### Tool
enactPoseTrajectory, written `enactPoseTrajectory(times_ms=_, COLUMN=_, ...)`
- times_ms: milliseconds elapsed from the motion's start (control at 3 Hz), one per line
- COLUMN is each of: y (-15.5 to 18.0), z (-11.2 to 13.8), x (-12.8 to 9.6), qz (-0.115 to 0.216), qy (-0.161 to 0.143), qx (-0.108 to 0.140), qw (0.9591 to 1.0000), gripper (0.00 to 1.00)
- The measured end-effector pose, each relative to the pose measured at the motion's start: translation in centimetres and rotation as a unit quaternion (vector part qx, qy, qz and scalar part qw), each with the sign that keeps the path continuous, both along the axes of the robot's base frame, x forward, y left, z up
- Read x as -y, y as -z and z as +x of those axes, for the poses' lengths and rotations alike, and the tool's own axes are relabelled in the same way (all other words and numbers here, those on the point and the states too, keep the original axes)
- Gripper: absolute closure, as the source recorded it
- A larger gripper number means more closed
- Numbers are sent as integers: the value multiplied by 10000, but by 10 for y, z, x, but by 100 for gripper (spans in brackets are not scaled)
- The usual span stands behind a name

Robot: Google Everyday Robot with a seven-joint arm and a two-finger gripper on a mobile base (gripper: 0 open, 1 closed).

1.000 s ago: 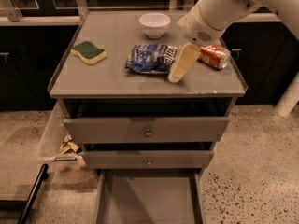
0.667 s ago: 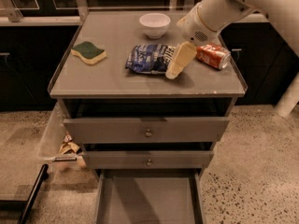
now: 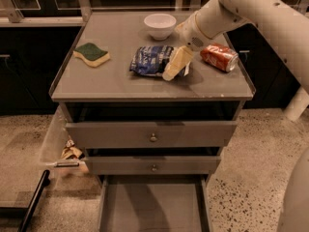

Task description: Place blue chip bag into bottom drawer

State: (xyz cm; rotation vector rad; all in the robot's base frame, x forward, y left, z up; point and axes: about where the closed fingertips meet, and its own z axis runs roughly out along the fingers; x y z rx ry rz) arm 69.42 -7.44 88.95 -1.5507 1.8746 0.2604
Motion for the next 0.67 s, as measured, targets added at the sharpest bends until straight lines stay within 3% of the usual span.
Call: enactPoseTrajectory(times_ms=667, y=27, z=23, x=-20, qz=282, qy=-85, qx=114, qw=9995, gripper=0)
